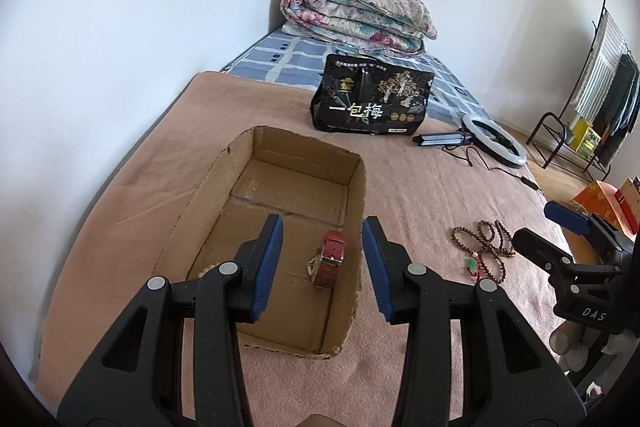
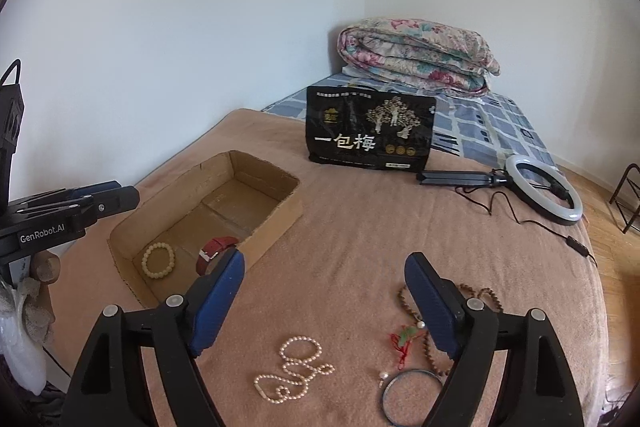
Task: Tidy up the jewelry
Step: 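Withdraw both open tools from the box back toward the remaining jewelry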
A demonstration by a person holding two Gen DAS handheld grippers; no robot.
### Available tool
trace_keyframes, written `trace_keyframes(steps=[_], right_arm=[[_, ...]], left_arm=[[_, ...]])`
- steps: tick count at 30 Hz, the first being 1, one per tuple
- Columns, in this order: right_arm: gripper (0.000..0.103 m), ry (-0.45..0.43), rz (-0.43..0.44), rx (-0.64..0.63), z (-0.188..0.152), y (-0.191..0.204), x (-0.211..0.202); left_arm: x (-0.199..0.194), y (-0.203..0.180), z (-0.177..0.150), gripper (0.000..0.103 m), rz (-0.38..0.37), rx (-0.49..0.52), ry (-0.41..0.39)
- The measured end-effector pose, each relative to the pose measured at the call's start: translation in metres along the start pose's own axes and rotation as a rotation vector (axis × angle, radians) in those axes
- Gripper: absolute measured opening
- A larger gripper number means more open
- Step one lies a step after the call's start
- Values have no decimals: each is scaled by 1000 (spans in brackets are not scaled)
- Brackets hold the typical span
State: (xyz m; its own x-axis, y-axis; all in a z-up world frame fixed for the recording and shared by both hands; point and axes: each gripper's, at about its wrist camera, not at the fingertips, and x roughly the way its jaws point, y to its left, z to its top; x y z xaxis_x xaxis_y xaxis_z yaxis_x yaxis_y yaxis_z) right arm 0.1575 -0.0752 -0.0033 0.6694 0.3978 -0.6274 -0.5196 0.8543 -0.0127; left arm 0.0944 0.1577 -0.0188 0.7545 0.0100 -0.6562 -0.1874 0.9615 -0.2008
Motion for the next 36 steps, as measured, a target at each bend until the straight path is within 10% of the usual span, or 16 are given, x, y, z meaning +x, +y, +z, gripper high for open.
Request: trace_keyframes(steps=[15,36], right_arm=[[103,13,-108,156,-33,-91,-41],[99,266,-118,251,-112,-131,-1]], left_arm=[[19,-74,-12,50,-106,105,63],[73,-119,-58,51,-203,175,296]])
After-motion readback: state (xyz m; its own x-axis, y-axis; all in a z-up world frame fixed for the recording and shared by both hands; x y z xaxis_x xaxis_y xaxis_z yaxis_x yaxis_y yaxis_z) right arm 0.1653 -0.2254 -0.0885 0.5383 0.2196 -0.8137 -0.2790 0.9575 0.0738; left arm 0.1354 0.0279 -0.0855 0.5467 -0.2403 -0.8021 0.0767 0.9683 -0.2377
